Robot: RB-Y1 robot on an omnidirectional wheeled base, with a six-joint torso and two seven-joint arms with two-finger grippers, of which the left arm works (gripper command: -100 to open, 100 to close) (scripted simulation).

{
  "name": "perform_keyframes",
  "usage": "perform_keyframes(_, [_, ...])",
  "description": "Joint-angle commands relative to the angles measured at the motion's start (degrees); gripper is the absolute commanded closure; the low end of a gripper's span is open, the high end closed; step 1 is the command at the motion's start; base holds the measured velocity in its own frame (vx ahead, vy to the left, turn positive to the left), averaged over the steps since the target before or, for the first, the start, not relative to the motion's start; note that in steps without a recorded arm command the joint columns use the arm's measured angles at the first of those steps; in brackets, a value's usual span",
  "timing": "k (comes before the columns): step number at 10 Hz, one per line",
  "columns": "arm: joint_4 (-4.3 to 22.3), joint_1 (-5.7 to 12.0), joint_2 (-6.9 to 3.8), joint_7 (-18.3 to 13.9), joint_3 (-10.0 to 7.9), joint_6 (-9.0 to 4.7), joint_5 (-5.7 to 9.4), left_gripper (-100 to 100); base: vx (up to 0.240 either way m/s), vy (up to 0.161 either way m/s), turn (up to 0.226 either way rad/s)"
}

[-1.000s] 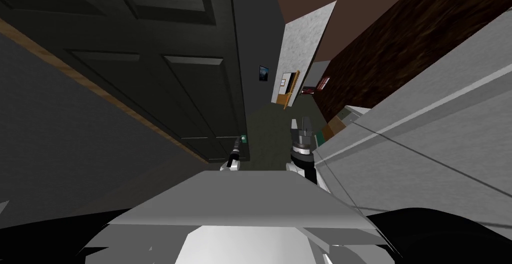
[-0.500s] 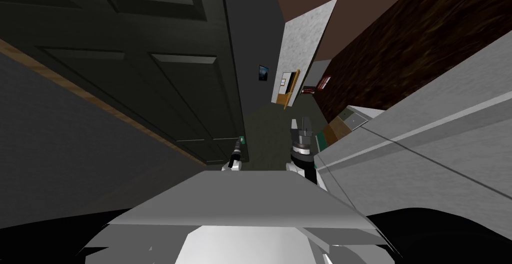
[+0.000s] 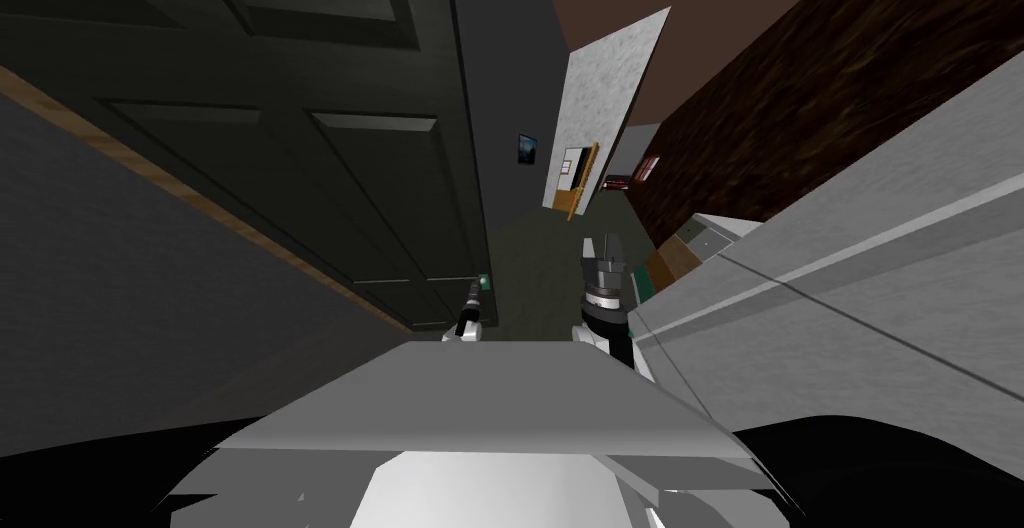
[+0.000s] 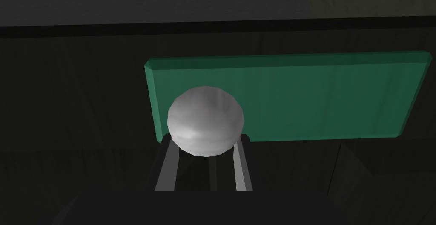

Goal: Push the door open

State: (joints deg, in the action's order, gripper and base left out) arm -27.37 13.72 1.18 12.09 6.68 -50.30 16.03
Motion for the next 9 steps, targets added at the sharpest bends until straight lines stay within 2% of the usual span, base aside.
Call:
perform_keyframes(1, [-1.3,-0.20,-1.65,0.6,-0.99,0.30,0.72,100,0.223,-0.013,0.061])
perform_keyframes(2, [-1.3,-0.15,-2.04,0.9,-1.45,0.27,1.08,100,0.222,0.009,0.098])
perform_keyframes(3, [-0.5,-0.21,-2.20,-0.2,-1.87,0.53,-1.02,-100,0.081,0.078,0.158])
perform_keyframes(4, [-0.5,-0.21,-2.20,-0.2,-1.87,0.53,-1.02,-100,-0.041,0.097,0.057])
perform_keyframes(6, [-0.5,0.11,-2.87,-1.6,-3.25,0.83,-3.37,-100,-0.073,0.112,0.104])
perform_keyframes(9, [-0.5,0.54,-2.16,-3.6,-5.11,1.24,-6.54,-100,-0.091,0.051,0.103])
